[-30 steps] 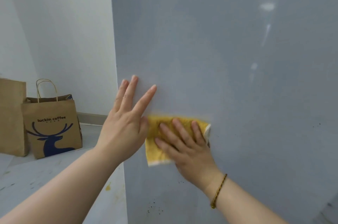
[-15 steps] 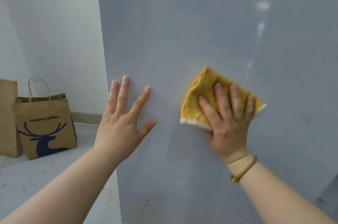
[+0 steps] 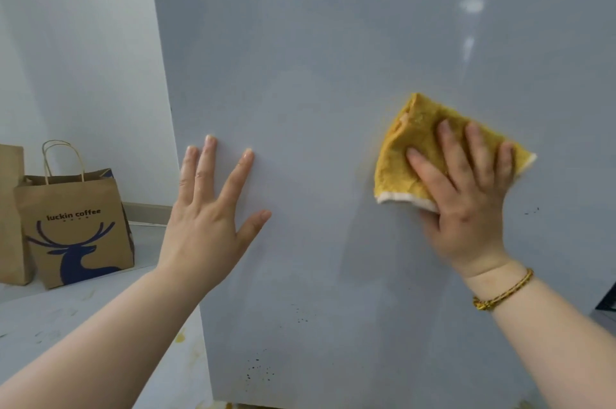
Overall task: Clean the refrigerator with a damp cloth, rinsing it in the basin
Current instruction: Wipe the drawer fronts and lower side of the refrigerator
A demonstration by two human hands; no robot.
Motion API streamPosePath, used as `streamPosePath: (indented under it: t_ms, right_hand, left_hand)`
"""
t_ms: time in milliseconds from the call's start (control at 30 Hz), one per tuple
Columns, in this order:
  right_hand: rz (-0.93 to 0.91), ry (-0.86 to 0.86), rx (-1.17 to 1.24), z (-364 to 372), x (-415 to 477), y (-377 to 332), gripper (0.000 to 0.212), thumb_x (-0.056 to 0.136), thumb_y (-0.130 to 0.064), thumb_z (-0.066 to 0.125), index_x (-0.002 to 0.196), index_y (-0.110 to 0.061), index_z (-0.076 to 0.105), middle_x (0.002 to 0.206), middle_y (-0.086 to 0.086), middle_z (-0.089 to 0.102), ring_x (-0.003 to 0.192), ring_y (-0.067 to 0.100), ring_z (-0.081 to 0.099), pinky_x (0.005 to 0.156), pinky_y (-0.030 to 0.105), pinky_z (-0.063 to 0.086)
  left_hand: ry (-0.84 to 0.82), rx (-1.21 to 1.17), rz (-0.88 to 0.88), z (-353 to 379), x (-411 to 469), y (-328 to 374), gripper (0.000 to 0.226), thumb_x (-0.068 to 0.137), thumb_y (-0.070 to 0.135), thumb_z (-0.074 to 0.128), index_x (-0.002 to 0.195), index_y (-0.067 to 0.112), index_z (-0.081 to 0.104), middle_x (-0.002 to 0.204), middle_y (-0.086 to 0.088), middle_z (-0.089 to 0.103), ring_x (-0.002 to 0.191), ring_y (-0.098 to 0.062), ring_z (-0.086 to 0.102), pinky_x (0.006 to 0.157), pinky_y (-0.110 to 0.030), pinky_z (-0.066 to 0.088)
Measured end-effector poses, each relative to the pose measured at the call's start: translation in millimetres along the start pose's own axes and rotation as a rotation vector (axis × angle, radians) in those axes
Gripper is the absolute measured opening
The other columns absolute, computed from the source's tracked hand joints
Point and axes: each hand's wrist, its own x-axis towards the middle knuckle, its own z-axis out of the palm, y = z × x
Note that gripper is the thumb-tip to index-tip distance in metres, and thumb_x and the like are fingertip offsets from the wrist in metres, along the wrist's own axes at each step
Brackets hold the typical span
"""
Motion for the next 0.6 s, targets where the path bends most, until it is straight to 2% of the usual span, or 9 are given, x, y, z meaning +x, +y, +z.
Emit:
streamPosePath:
  t_ms: [67,133,167,233,300,367,467,533,600]
  right_hand:
    - [0.028,-0.028,-0.022,4.4,-23.7,-12.8,0.039,0.092,-0.037,0.031,0.128,-0.024,0.042,0.152,0.006,0.015,0.143,0.024,0.004,0.113,0.046,-0.002]
    - [-0.087,-0.09,-0.029,9.8,-60.2,-22.6,0.038,0.09,-0.028,0.034,0.127,-0.025,0.041,0.156,-0.003,0.0,0.144,0.021,-0.001,0.113,0.048,-0.002]
    - [-0.176,-0.122,-0.028,11.5,-79.9,-24.4,0.042,0.086,-0.019,0.036,0.127,-0.026,0.042,0.156,-0.004,-0.002,0.144,0.021,-0.001,0.113,0.048,-0.001]
    - [-0.384,-0.202,-0.03,9.2,-113.1,-21.8,0.047,0.09,-0.006,0.025,0.129,-0.026,0.041,0.156,-0.003,-0.002,0.144,0.021,0.002,0.115,0.046,0.001]
    - [-0.58,-0.279,-0.018,3.8,-124.7,-7.2,0.046,0.096,-0.006,0.013,0.128,-0.025,0.042,0.156,-0.002,-0.003,0.144,0.02,0.001,0.117,0.044,0.002]
    - [-0.659,-0.291,-0.014,-2.6,-111.4,15.0,0.045,0.098,-0.007,0.013,0.127,-0.025,0.042,0.156,-0.002,-0.003,0.144,0.019,0.002,0.116,0.044,0.003]
    - [-0.463,-0.174,-0.071,-12.3,-76.8,55.2,0.044,0.095,-0.008,0.024,0.131,-0.026,0.039,0.156,-0.004,0.001,0.144,0.019,0.004,0.113,0.047,0.008]
    - [-0.198,-0.096,-0.074,-16.2,-64.0,70.4,0.04,0.094,-0.019,0.031,0.133,-0.027,0.032,0.156,-0.007,0.0,0.143,0.018,0.002,0.112,0.049,0.005]
    - [0.049,-0.042,-0.055,-15.9,-68.1,67.4,0.037,0.097,-0.032,0.026,0.133,-0.027,0.027,0.155,-0.011,-0.005,0.143,0.016,-0.003,0.113,0.046,-0.001]
  left_hand:
    - [0.023,0.101,0.068,6.9,-3.3,0.2,0.07,0.085,0.056,0.035,0.144,0.029,0.009,0.153,-0.012,0.008,0.137,-0.025,0.001,0.108,-0.024,0.001]
    - [0.043,0.175,0.171,14.6,-7.8,5.0,0.063,0.087,0.055,0.025,0.14,0.023,0.023,0.146,-0.012,0.017,0.133,-0.028,0.012,0.108,-0.029,0.005]
    - [0.039,0.18,0.218,20.3,-11.5,9.7,0.06,0.089,0.056,0.02,0.139,0.023,0.024,0.145,-0.011,0.017,0.133,-0.028,0.015,0.109,-0.031,0.005]
    - [0.056,0.159,0.337,33.2,-19.0,23.6,0.057,0.092,0.055,0.012,0.137,0.024,0.027,0.144,-0.009,0.02,0.132,-0.028,0.019,0.11,-0.033,0.006]
    - [0.065,0.169,0.454,48.1,-25.0,36.1,0.056,0.092,0.054,0.011,0.135,0.025,0.03,0.143,-0.009,0.023,0.131,-0.029,0.023,0.107,-0.04,0.017]
    - [0.077,0.193,0.513,63.3,-29.1,46.0,0.053,0.09,0.055,0.019,0.134,0.027,0.033,0.142,-0.009,0.026,0.13,-0.032,0.025,0.101,-0.048,0.023]
    - [0.073,0.226,0.423,80.4,-31.7,66.1,0.058,0.079,0.056,0.03,0.131,0.031,0.034,0.14,-0.012,0.027,0.133,-0.038,0.017,0.1,-0.062,0.03]
    - [0.064,0.224,0.338,87.4,-33.2,76.2,0.058,0.081,0.06,0.024,0.131,0.032,0.034,0.142,-0.013,0.024,0.141,-0.034,-0.006,0.094,-0.067,0.024]
    - [0.063,0.23,0.315,96.5,-34.3,78.1,0.059,0.08,0.061,0.023,0.132,0.033,0.033,0.15,-0.013,0.014,0.139,-0.029,-0.02,0.095,-0.067,0.023]
